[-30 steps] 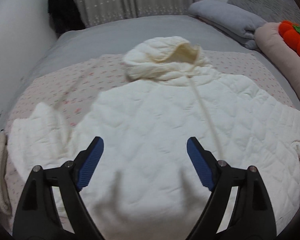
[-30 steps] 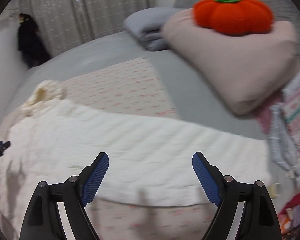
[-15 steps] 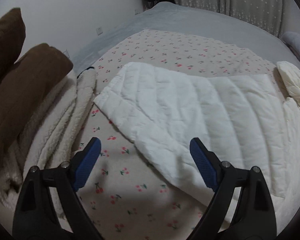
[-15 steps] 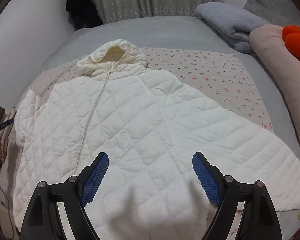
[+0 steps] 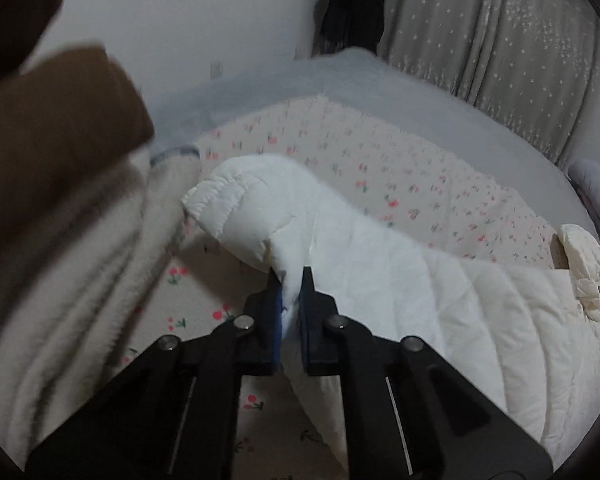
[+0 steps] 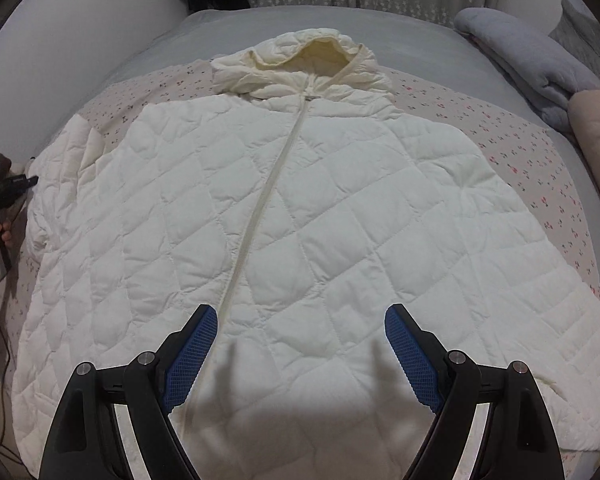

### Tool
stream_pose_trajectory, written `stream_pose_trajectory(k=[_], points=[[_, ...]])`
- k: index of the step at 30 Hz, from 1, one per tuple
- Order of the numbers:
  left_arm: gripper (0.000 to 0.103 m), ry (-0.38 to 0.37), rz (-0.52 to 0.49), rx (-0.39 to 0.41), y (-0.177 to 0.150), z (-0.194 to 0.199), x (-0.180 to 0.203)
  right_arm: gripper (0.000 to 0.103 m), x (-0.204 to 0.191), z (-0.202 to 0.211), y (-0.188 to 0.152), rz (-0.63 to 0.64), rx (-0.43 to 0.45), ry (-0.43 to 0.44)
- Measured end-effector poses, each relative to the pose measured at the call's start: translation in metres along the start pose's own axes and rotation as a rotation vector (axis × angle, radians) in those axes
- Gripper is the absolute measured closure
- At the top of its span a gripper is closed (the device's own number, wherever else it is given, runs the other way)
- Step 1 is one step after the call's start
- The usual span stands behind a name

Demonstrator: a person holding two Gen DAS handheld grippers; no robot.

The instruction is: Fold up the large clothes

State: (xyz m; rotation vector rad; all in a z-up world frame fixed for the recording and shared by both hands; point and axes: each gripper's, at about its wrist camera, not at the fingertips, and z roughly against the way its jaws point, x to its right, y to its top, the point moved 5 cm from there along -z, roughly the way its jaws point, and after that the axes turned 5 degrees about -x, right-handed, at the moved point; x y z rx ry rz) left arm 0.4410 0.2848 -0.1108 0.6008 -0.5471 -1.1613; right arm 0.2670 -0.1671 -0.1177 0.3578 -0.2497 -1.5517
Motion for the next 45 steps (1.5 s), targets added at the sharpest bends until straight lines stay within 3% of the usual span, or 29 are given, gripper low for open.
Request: stream_pose_trajectory(k=[5, 8, 11, 15, 17, 19, 21, 23, 25, 27, 29, 33, 34, 37, 39, 40, 41, 43, 45], points=[[0.096, 0.146, -0.117, 0.333, 0.000, 0.108, 0.022, 0.015, -0.030, -0.009, 0.017, 0.063, 0.028, -0.001], [0.096, 0.253, -0.142, 0.425, -0.017, 0.143, 0.018, 0.015, -0.044, -0.018, 0.021, 0.067, 0.033, 0.023], [0.096, 0.362, -0.137, 0.370, -0.040, 0.135, 0.000, 0.015, -0.056, -0.033, 0.022, 0.071, 0.024, 0.052], [0.094, 0.424, -0.101, 0.136, -0.079, 0.088, -0.032, 0.015, -0.067, -0.055, 0.020, 0.088, 0.002, 0.052], [0.089, 0.392, -0.070, -0.003, -0.094, 0.065, -0.045, 0.015, -0.069, -0.059, 0.019, 0.099, -0.001, 0.045], [0.087, 0.344, -0.038, -0.071, -0.102, 0.061, -0.050, 0.015, -0.068, -0.057, 0.019, 0.107, 0.004, 0.043], [0.079, 0.322, -0.035, -0.044, -0.104, 0.076, -0.045, 0.015, -0.067, -0.049, 0.019, 0.110, 0.020, 0.032], [0.055, 0.302, -0.050, 0.026, -0.101, 0.103, -0.031, 0.015, -0.069, -0.041, 0.020, 0.114, 0.048, 0.030], [0.044, 0.252, -0.068, 0.091, -0.097, 0.126, -0.015, 0.015, -0.076, -0.035, 0.022, 0.118, 0.057, 0.054], [0.043, 0.179, -0.117, 0.106, -0.093, 0.145, 0.009, 0.015, -0.087, -0.035, 0.023, 0.128, 0.052, 0.078], [0.038, 0.068, -0.172, 0.076, -0.088, 0.141, 0.045, 0.015, -0.100, -0.036, 0.022, 0.150, 0.045, 0.091], [0.034, -0.246, -0.299, -0.055, -0.095, 0.109, 0.123, 0.015, -0.109, -0.040, 0.019, 0.175, 0.049, 0.076], [0.034, -0.293, -0.338, -0.088, -0.101, 0.096, 0.138, 0.015, -0.105, -0.041, 0.018, 0.177, 0.052, 0.064], [0.034, -0.232, -0.419, -0.168, -0.118, 0.053, 0.153, 0.015, -0.083, -0.042, 0.013, 0.180, 0.051, 0.012], [0.032, -0.177, -0.425, -0.245, -0.137, 0.029, 0.136, 0.015, -0.057, -0.042, 0.005, 0.165, 0.042, 0.015], [0.030, -0.199, -0.394, -0.267, -0.144, 0.022, 0.123, 0.015, -0.044, -0.041, 0.000, 0.154, 0.038, 0.023], [0.030, -0.228, -0.377, -0.242, -0.147, 0.027, 0.116, 0.015, -0.029, -0.041, -0.006, 0.144, 0.025, 0.015], [0.030, -0.170, -0.409, -0.255, -0.146, 0.035, 0.106, 0.015, 0.001, -0.043, -0.018, 0.123, -0.010, -0.015], [0.030, -0.121, -0.439, -0.288, -0.141, 0.047, 0.105, 0.015, 0.024, -0.038, -0.024, 0.095, -0.040, 0.034]])
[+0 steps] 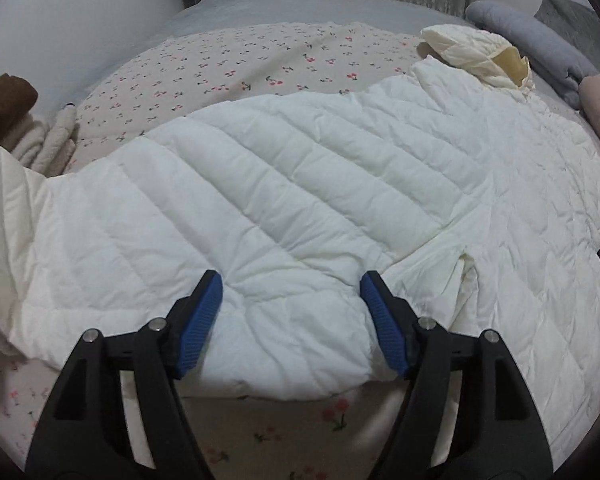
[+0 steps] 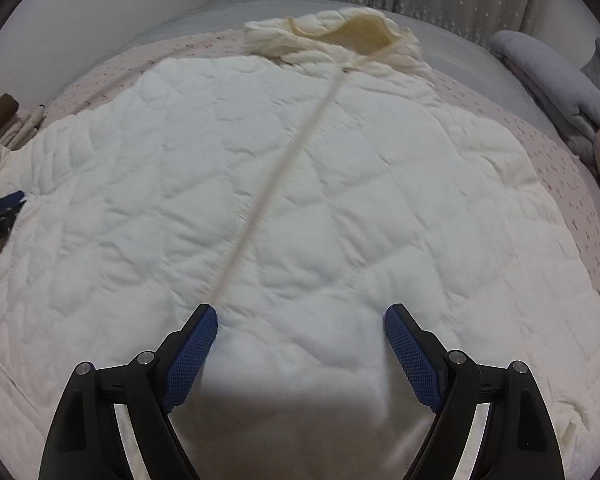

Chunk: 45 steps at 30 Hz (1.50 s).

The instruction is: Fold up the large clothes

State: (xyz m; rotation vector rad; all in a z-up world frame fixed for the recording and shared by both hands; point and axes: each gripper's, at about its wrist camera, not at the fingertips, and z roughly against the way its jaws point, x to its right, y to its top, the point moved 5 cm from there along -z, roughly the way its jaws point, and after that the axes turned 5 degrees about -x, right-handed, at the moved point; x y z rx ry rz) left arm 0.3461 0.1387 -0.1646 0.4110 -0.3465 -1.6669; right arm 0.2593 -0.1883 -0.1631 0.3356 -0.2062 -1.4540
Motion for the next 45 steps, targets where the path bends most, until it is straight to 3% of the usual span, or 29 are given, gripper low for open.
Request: stream_pose_trajectory(k=[3, 7, 11, 19, 24, 28, 30, 32, 34, 39, 42, 44, 45], points=[[0.030, 0.023, -0.073, 0.007, 0.023, 0.029, 0.013, 0.015, 0.024, 0.017, 0.008, -0.043, -0.035, 0.007], [0.022, 0.016, -0.146, 0.068, 0.078, 0.071, 0.052, 0.015, 0.053, 0.046, 0.048, -0.071, 0.014, -0.042], [0.019, -0.014, -0.219, 0.091, 0.140, 0.083, 0.103, 0.015, 0.074, 0.061, 0.102, -0.075, 0.081, -0.094], [0.019, -0.034, -0.232, 0.092, 0.241, 0.024, 0.208, 0.015, 0.096, 0.029, 0.209, -0.099, 0.159, -0.093], [0.019, -0.027, -0.222, 0.096, 0.272, -0.042, 0.259, 0.015, 0.110, -0.019, 0.263, -0.119, 0.181, -0.099], [0.019, -0.035, -0.185, 0.105, 0.277, -0.088, 0.271, 0.016, 0.119, -0.069, 0.284, -0.126, 0.152, -0.131], [0.019, -0.045, -0.194, 0.134, 0.272, -0.100, 0.273, 0.021, 0.123, -0.088, 0.286, -0.118, 0.156, -0.181], [0.019, -0.029, -0.206, 0.171, 0.267, -0.105, 0.270, 0.043, 0.131, -0.094, 0.285, -0.139, 0.195, -0.223], [0.019, -0.035, -0.167, 0.203, 0.266, -0.102, 0.260, 0.045, 0.145, -0.087, 0.279, -0.215, 0.266, -0.240], [0.031, -0.084, -0.048, 0.281, 0.267, -0.091, 0.231, 0.050, 0.181, -0.055, 0.254, -0.364, 0.424, -0.304], [0.052, -0.081, -0.083, 0.289, 0.267, -0.091, 0.242, 0.056, 0.176, -0.051, 0.249, -0.340, 0.460, -0.325], [0.076, -0.046, -0.071, 0.325, 0.268, -0.086, 0.241, 0.060, 0.172, -0.049, 0.251, -0.329, 0.464, -0.394], [0.080, -0.039, -0.047, 0.328, 0.270, -0.087, 0.237, 0.062, 0.171, -0.050, 0.252, -0.330, 0.460, -0.411]])
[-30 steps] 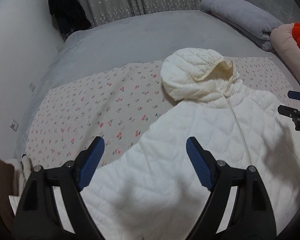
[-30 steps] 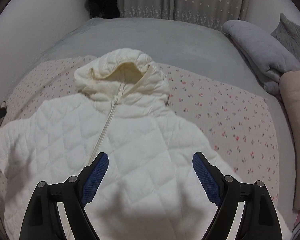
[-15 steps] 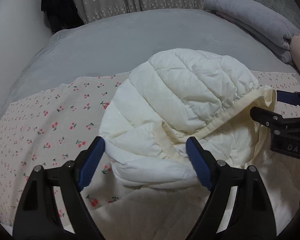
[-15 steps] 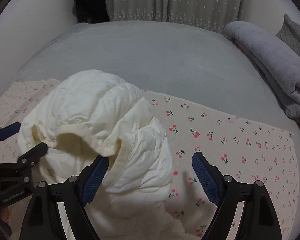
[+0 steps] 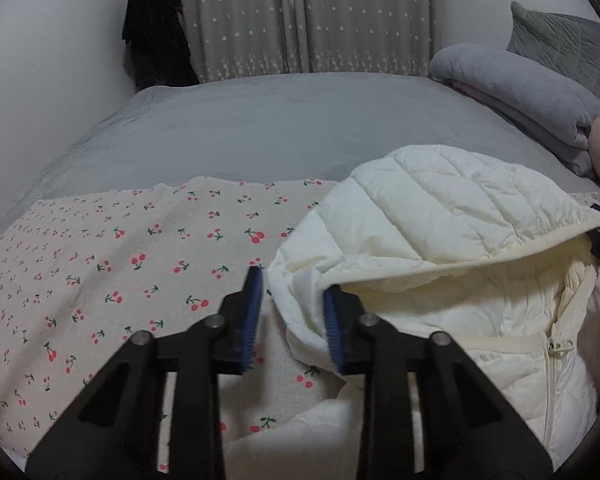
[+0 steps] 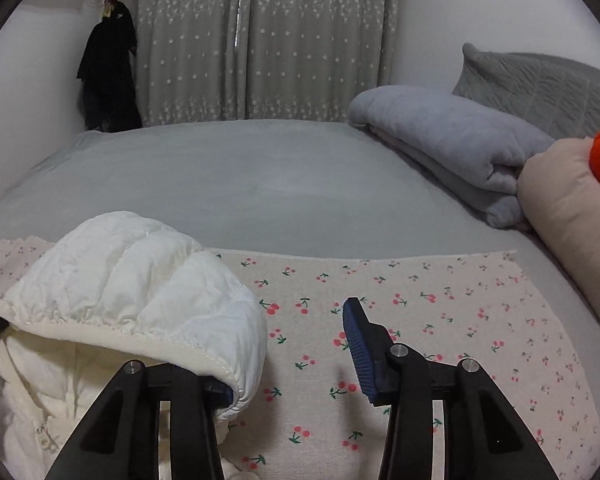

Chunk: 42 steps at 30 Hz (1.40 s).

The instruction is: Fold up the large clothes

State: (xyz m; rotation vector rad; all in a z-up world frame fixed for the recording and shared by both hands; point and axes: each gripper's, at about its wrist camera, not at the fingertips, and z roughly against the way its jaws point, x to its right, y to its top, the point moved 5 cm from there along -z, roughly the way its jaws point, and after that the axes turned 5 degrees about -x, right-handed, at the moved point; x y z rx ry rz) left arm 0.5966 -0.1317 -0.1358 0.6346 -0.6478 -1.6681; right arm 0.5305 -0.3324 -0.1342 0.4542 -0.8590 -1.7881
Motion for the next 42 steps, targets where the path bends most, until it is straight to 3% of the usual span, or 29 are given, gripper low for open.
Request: stream_pose_trajectory(k=[3, 6, 9, 11, 14, 17, 21, 24, 26, 29, 34, 36, 38, 42], points=[[0.083, 0.001, 0.077, -0.054, -0.002, -0.019, -0.015, 0.064, -0.006, -0.013, -0.008, 0.023, -0.047, -0.040], [0.080, -0.058, 0.150, -0.193, -0.013, -0.052, -0.026, 0.064, -0.018, -0.052, -0.025, 0.054, -0.252, -0.002], [0.077, -0.077, 0.155, -0.190, -0.013, -0.051, -0.026, 0.062, -0.015, -0.053, -0.024, 0.026, -0.259, 0.036], [0.061, -0.096, 0.134, -0.185, -0.011, -0.049, -0.021, 0.055, -0.014, -0.051, -0.022, 0.026, -0.264, 0.038], [0.043, -0.087, 0.101, -0.162, -0.011, -0.035, -0.016, 0.047, -0.013, -0.041, -0.018, 0.054, -0.269, 0.117], [0.037, -0.089, 0.035, -0.150, -0.009, -0.016, -0.006, 0.032, -0.003, -0.022, -0.017, 0.081, -0.259, 0.186], [0.032, -0.106, -0.056, -0.155, 0.001, 0.011, 0.001, 0.029, 0.005, 0.010, -0.016, 0.096, -0.272, 0.300], [0.025, -0.117, -0.077, -0.149, 0.009, 0.034, -0.001, 0.029, 0.016, 0.027, -0.018, 0.092, -0.288, 0.354], [0.018, -0.135, -0.068, -0.151, 0.012, 0.045, -0.004, 0.023, 0.023, 0.035, -0.016, 0.093, -0.296, 0.374], [0.017, -0.164, -0.053, -0.178, 0.016, 0.051, -0.006, 0.019, 0.028, 0.038, -0.013, 0.088, -0.332, 0.391], [0.017, -0.268, 0.021, -0.263, 0.026, 0.030, -0.019, 0.019, 0.020, 0.048, -0.004, 0.073, -0.394, 0.570], [0.017, -0.314, 0.058, -0.275, 0.031, 0.020, -0.026, 0.012, 0.019, 0.049, -0.001, 0.068, -0.432, 0.681], [0.017, -0.366, 0.080, -0.283, 0.034, 0.011, -0.032, 0.010, 0.022, 0.043, 0.000, 0.069, -0.470, 0.762], [0.017, -0.406, 0.111, -0.319, 0.031, -0.011, -0.035, 0.010, 0.046, 0.027, 0.007, -0.064, -0.460, 0.771]])
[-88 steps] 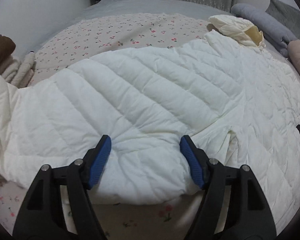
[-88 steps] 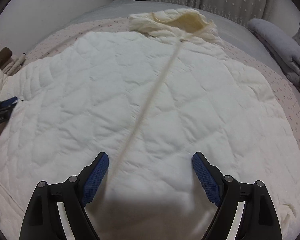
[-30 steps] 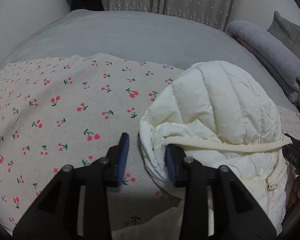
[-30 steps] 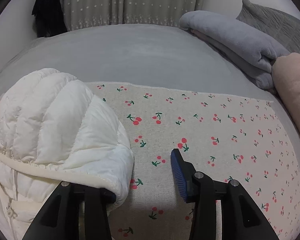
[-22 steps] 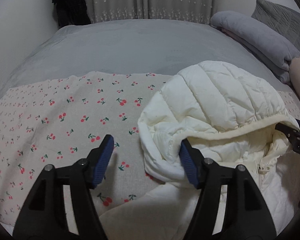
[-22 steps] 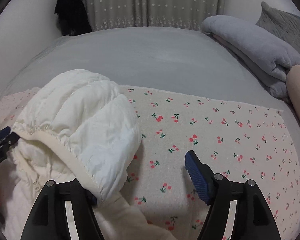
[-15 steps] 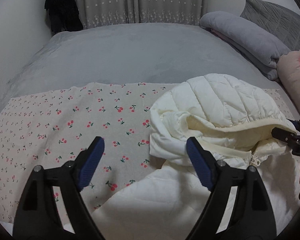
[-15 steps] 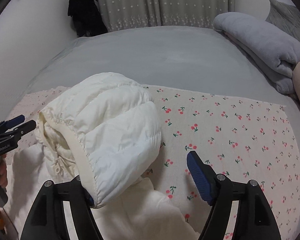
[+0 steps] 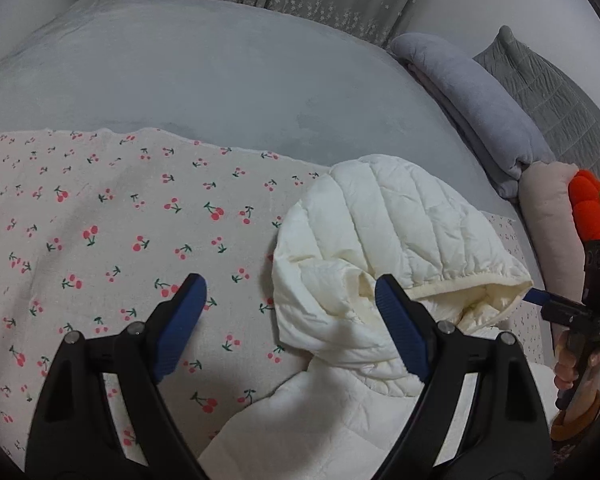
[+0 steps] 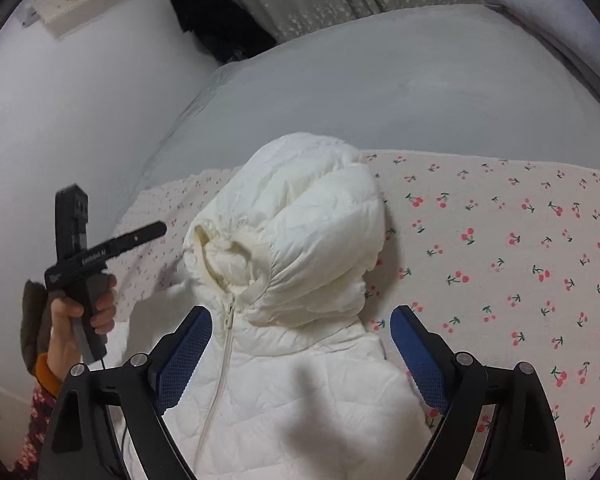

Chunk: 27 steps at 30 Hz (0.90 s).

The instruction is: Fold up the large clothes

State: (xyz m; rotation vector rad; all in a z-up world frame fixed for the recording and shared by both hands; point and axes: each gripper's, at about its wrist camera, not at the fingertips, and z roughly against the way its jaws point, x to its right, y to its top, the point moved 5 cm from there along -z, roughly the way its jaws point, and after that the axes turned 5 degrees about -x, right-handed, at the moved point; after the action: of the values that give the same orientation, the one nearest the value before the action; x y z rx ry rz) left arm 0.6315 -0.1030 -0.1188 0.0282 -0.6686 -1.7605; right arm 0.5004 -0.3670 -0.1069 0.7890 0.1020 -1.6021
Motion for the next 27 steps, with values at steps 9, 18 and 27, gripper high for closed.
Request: stream_pose_trajectory(k=[9, 18, 27], points=[[0.017, 0.089, -0.051, 0.070, -0.039, 0.028, 0.005, 0.010, 0.046, 0.054, -0.040, -0.104, 0.131, -0.158], [0.016, 0.091, -0.042, 0.083, -0.104, 0.105, 0.027, 0.010, 0.088, 0.158, -0.166, -0.207, 0.184, -0.347], [0.008, 0.100, 0.018, 0.108, -0.179, 0.168, 0.037, 0.010, 0.138, 0.257, -0.293, -0.465, 0.186, -0.448]])
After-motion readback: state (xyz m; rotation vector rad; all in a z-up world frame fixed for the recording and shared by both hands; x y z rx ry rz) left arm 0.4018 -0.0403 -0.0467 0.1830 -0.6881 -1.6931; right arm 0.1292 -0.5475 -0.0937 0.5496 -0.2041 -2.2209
